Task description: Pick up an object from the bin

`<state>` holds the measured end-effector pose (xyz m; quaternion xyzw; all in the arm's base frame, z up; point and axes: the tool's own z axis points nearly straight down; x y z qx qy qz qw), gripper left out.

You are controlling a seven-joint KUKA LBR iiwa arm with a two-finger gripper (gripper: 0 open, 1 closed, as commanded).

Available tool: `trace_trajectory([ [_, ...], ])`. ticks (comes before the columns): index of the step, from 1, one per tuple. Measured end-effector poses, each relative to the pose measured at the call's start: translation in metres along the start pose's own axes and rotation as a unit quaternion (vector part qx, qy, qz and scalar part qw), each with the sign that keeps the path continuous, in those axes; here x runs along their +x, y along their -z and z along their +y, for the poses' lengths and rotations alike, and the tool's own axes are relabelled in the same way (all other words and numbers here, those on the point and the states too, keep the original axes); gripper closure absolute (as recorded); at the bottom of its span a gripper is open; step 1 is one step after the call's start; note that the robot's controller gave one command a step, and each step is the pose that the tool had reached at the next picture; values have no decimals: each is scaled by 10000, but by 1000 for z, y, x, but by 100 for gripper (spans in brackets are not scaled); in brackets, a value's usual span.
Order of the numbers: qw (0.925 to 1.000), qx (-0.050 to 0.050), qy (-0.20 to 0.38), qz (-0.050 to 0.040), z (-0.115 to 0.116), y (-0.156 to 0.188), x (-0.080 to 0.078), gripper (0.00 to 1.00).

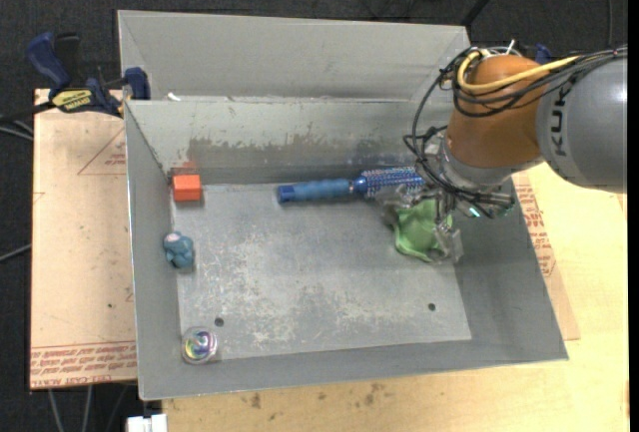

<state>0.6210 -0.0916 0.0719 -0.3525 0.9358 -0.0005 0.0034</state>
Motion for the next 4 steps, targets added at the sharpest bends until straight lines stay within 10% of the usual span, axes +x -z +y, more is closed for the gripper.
trace_trajectory([
  [1, 10000, -28, 12, -13, -37, -1, 26, 0],
  [2, 10000, 21, 40, -15, -40, 4, 25, 100],
  [3, 9999, 35, -123, -16, -61, 152, 18, 100],
  [4, 9872, -46, 1591, 27, -49, 32, 21, 100],
])
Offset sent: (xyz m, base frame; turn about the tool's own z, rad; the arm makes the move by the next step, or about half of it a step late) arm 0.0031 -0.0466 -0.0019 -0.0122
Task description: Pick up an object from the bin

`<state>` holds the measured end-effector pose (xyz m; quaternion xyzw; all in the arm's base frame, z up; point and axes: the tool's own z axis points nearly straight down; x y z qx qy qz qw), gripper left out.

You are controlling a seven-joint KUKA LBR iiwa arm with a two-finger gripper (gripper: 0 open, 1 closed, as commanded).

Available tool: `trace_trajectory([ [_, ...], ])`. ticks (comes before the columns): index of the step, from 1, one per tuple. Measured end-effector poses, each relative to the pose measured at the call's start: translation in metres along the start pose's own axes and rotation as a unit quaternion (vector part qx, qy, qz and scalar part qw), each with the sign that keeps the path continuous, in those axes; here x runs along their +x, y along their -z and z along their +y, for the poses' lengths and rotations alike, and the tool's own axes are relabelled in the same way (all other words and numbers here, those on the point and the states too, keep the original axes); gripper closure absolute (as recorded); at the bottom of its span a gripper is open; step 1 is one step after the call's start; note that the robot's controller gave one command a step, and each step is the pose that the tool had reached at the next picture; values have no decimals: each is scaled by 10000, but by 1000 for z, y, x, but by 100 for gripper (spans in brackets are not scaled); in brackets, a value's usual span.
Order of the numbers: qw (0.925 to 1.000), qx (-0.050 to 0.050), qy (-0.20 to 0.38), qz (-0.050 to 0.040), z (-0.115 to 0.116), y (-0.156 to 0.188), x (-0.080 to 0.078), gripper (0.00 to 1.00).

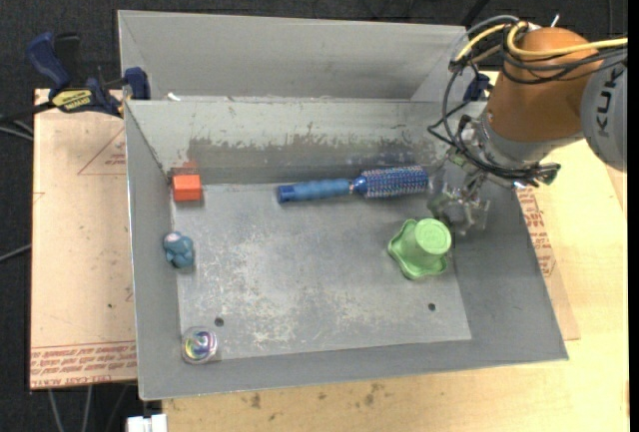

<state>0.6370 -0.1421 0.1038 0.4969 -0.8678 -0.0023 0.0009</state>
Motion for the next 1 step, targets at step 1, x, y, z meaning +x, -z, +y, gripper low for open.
trace_trajectory([
  [1, 10000, 13, -11, -43, 0, 3, -3, 0],
])
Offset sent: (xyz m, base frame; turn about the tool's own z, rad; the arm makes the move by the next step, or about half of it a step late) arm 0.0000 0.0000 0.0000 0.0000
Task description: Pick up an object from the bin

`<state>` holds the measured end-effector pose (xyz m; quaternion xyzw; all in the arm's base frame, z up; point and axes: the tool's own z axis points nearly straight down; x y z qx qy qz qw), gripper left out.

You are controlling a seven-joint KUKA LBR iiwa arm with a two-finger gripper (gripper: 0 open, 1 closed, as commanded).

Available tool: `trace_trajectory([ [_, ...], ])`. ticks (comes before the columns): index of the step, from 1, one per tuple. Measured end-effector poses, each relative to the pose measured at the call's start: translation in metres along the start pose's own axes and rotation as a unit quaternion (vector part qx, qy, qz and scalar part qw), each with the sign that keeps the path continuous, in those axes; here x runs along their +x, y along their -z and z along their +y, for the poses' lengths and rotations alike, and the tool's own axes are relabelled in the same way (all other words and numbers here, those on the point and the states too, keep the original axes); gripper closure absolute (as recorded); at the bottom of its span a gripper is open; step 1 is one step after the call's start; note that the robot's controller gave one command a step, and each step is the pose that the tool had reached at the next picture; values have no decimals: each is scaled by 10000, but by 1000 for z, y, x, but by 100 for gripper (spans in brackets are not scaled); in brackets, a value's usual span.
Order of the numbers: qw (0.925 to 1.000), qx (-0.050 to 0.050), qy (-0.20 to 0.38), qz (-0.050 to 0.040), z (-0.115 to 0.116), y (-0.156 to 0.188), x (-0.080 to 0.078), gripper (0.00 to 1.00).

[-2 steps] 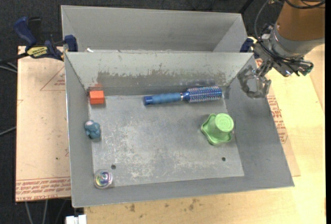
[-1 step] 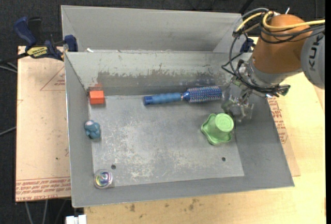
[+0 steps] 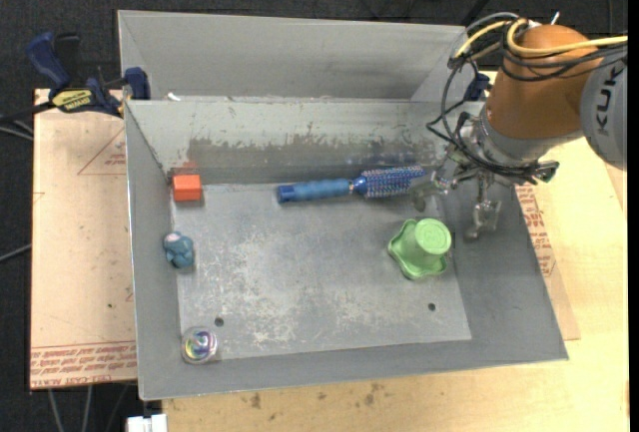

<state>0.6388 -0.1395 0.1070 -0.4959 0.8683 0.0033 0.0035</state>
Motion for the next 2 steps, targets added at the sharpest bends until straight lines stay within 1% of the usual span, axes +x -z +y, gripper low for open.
trace_trajectory([
  [1, 9953, 12, -973, 31, 8, -24, -47, 0],
  [2, 9966, 18, -825, 29, 24, -12, -68, 0],
])
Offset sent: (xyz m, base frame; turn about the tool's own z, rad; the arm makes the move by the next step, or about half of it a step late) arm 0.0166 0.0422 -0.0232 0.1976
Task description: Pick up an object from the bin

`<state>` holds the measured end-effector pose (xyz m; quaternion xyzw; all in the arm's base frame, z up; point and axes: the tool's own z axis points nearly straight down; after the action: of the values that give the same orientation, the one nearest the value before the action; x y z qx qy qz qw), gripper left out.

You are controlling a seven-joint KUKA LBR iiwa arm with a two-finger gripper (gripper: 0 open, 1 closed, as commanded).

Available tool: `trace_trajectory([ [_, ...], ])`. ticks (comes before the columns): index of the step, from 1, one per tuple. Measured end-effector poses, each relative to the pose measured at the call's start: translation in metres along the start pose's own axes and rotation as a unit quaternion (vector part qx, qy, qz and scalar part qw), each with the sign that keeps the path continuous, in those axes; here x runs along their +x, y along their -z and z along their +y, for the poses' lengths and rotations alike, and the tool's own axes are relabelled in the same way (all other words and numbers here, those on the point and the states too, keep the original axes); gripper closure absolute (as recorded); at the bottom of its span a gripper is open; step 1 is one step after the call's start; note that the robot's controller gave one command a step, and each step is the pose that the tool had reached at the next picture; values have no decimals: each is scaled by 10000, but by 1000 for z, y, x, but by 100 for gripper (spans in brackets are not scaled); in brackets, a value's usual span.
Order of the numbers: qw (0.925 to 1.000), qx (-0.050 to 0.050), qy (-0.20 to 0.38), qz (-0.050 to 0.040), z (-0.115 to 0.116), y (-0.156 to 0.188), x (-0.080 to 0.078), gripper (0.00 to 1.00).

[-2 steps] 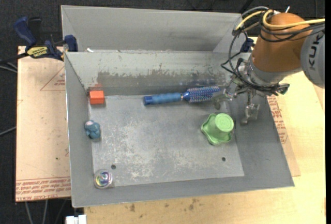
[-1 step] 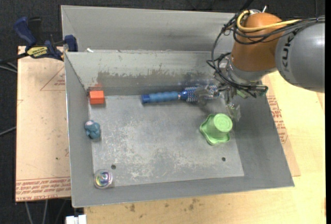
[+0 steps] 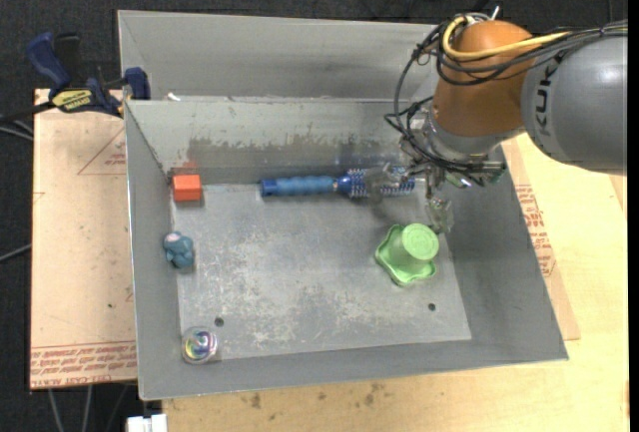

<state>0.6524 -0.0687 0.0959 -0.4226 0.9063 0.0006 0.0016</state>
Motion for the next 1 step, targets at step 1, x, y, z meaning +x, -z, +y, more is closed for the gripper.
trace_trajectory([
  [1, 9876, 14, 1572, -2, 32, -24, 30, 0],
])
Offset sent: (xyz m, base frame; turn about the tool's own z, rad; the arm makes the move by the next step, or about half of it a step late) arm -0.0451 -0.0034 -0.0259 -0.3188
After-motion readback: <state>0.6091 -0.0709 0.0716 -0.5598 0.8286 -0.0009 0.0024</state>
